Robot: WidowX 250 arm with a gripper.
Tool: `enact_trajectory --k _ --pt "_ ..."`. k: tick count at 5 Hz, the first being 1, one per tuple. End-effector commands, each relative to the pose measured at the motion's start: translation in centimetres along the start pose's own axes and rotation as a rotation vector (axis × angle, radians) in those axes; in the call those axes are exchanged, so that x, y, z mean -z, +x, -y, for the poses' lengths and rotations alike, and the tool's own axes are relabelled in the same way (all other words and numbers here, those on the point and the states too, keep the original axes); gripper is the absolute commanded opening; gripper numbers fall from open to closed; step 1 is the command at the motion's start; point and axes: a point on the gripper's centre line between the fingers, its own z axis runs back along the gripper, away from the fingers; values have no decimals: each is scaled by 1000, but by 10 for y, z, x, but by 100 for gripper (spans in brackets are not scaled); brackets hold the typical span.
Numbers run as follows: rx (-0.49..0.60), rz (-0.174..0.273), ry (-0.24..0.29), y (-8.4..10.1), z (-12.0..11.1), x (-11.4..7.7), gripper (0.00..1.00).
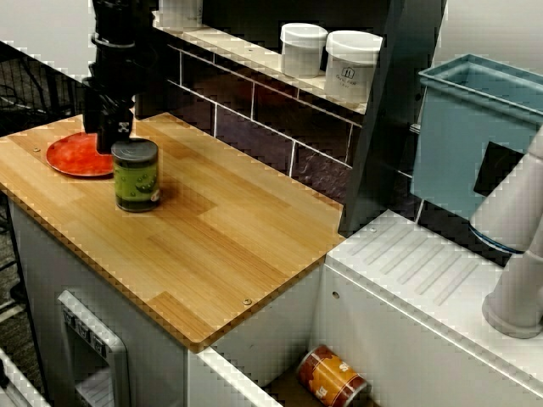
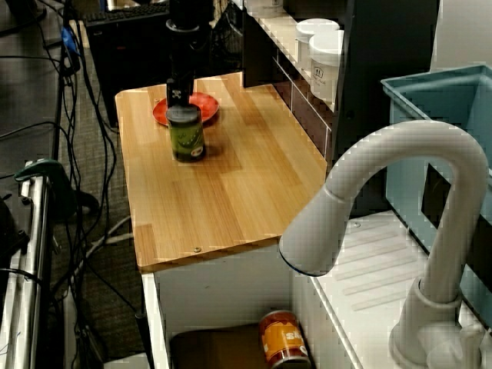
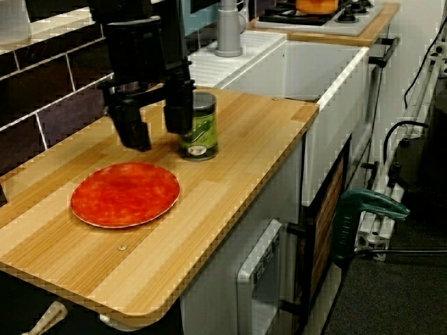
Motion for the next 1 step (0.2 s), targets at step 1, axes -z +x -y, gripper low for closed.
enact_trajectory --k 1 --pt "47 58 -4 -2 39 -23 100"
